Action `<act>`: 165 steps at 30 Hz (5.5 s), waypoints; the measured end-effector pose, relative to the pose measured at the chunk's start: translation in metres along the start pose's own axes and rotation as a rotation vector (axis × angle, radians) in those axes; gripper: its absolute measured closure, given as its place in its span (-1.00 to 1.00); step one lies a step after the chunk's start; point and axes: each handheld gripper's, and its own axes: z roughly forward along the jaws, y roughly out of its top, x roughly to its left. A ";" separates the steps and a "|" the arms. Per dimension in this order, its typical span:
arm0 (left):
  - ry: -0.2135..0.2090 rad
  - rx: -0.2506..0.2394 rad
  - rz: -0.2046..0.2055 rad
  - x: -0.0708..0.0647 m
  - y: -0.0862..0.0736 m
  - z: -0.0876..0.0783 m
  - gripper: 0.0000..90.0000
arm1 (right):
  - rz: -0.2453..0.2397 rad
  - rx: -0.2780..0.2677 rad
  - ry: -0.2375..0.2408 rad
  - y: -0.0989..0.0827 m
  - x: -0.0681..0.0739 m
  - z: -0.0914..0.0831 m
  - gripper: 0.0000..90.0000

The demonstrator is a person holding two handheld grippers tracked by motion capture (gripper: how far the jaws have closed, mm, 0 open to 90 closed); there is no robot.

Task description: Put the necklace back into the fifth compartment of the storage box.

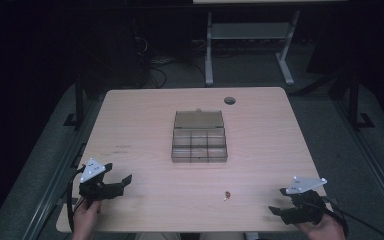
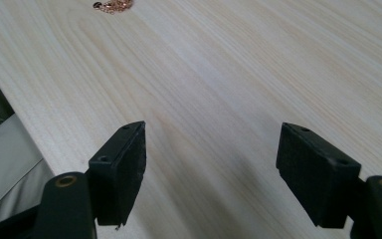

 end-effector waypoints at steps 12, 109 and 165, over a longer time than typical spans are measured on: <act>-0.014 -0.006 0.002 -0.001 -0.001 0.000 -0.71 | -0.054 0.018 0.018 0.011 0.010 0.006 -0.36; -0.011 -0.013 0.013 0.002 0.000 -0.001 -0.71 | -0.331 0.302 0.144 0.126 0.056 0.091 0.62; -0.002 -0.018 -0.006 0.003 0.001 -0.002 -0.71 | -0.366 0.240 0.198 0.158 0.047 0.053 0.96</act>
